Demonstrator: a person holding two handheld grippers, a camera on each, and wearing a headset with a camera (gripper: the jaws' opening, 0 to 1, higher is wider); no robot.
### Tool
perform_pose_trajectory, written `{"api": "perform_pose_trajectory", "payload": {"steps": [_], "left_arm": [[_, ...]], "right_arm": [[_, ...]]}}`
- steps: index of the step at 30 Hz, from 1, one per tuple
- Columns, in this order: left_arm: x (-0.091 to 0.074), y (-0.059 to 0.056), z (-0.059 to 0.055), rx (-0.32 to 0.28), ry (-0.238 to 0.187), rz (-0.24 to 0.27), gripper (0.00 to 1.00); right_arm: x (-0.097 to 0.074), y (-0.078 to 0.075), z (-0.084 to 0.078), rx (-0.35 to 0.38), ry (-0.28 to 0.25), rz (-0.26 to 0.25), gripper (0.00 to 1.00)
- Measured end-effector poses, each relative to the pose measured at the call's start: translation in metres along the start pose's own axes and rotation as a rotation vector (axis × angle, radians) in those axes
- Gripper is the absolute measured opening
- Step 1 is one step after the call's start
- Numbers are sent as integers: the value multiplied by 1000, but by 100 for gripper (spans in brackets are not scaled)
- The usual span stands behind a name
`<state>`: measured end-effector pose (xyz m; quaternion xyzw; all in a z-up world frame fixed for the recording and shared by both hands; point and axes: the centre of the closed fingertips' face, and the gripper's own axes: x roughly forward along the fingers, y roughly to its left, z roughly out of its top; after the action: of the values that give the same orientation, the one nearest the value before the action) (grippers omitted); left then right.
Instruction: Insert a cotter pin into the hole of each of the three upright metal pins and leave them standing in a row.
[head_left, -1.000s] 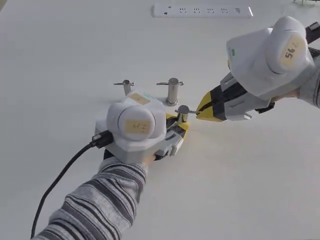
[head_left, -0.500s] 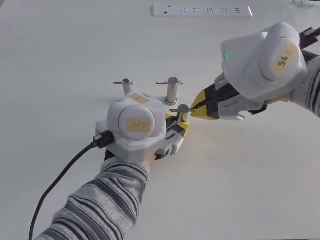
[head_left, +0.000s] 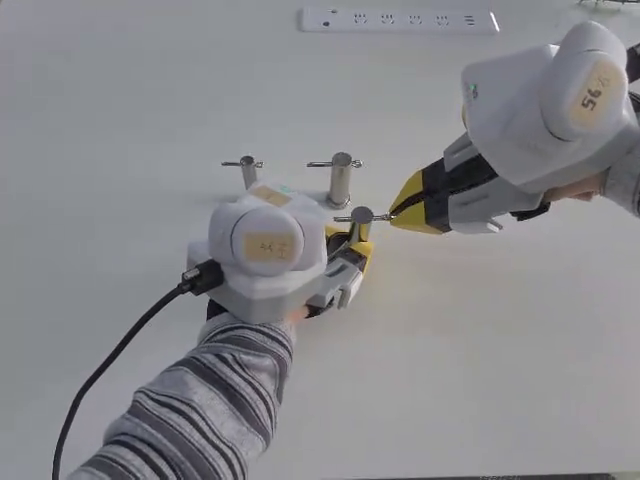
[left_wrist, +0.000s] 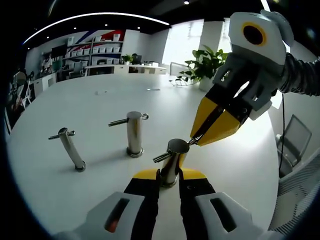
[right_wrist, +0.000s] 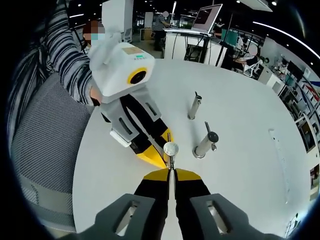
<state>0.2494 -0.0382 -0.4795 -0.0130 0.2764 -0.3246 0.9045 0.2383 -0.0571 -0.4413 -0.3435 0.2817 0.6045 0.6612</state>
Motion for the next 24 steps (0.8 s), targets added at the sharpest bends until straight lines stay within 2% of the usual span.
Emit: {"api": "perform_pose_trajectory", "payload": {"steps": [16, 19, 24], "left_arm": [[0, 1, -2, -4, 8, -1, 11], [0, 2, -4, -53, 17, 2, 12], [-5, 4, -1, -17, 12, 14, 23]], "right_arm": [[6, -1, 5, 0, 1, 11, 0], [6, -3, 5, 23, -5, 4, 0], [6, -6, 12, 95, -53, -10, 15]]}}
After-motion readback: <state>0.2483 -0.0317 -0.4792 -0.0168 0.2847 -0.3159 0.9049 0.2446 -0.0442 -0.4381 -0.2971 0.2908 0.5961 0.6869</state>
